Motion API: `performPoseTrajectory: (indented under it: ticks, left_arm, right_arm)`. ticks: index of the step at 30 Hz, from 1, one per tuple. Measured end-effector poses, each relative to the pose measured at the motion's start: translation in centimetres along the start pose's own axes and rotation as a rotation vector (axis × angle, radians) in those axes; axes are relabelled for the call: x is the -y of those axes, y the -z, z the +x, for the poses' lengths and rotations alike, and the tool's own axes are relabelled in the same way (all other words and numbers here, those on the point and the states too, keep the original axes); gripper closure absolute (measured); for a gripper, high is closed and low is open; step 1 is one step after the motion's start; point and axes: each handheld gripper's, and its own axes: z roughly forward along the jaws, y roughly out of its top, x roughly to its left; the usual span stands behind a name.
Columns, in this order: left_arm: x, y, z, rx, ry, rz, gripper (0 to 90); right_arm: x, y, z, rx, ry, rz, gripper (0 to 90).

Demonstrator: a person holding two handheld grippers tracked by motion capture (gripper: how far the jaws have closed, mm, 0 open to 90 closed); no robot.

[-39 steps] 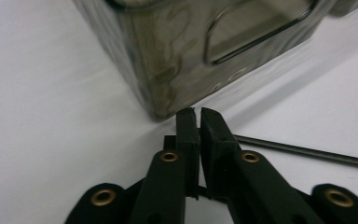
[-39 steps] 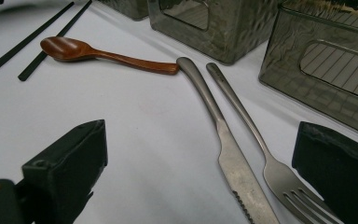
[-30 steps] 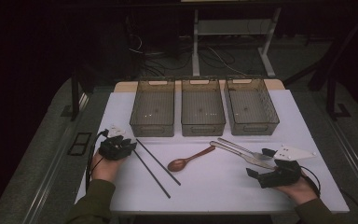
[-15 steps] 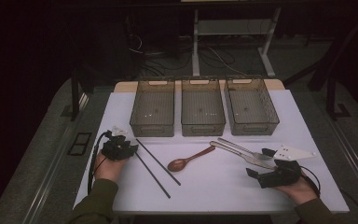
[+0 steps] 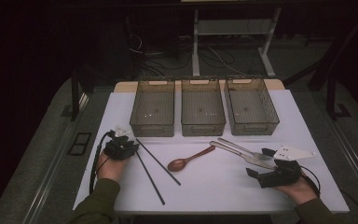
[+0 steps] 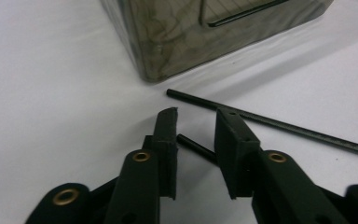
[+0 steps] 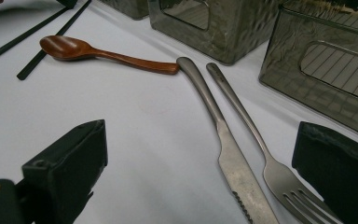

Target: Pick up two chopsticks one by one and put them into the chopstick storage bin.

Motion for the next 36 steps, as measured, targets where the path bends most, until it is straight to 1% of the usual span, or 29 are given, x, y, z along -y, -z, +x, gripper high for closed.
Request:
performPoseTrajectory:
  ticks: [5,9,11,13,15,17,18,22,24,25,28,31,36]
  left_arm:
    - [-0.2,-0.2,0.0,0.011,-0.011,-0.005,75.8]
    - [-0.3,-0.3,-0.1,0.011,-0.025,-0.006,77.4]
    - [-0.3,-0.3,0.0,0.008,-0.016,-0.008,76.5]
    - [-0.3,0.0,0.0,0.005,-0.002,-0.019,68.3]
    - [-0.3,0.6,-0.1,0.008,0.017,-0.041,67.4]
    - [-0.2,1.2,-0.2,0.010,0.034,-0.028,65.0]
    - [-0.1,1.5,-0.4,0.021,0.048,-0.025,62.9]
    - [0.4,1.6,-0.8,0.030,0.073,-0.008,60.5]
    - [0.4,1.5,-1.1,0.022,0.067,0.009,60.5]
    - [0.5,1.4,-1.2,0.022,0.068,0.015,60.9]
    - [0.5,1.1,-1.7,0.024,0.055,0.035,61.8]
    - [0.5,1.0,-2.0,0.012,0.033,0.038,63.8]
    - [0.4,0.8,-2.1,0.008,0.023,0.038,67.1]
  right_arm:
    - [0.0,0.0,0.0,0.001,0.000,0.000,2.5]
    - [0.0,0.0,0.0,0.001,0.000,0.001,2.5]
    - [0.0,0.0,0.0,0.001,-0.003,0.001,2.6]
    - [0.0,0.0,0.0,0.001,-0.003,0.001,2.6]
    - [0.0,0.1,0.0,0.001,-0.004,0.001,2.5]
    - [0.0,0.1,0.0,0.001,-0.004,0.002,2.6]
    - [0.0,0.0,0.0,0.001,-0.004,0.002,2.6]
    - [0.0,0.0,0.0,0.003,0.001,0.002,2.5]
    - [0.0,0.0,0.0,0.003,-0.001,0.001,2.6]
    - [0.0,0.0,0.0,0.004,-0.002,0.001,2.6]
    - [0.0,0.1,0.0,0.005,-0.005,0.000,2.5]
    - [0.0,0.1,0.0,0.005,-0.004,0.001,2.5]
    - [0.0,0.0,0.0,0.004,0.000,0.002,2.5]
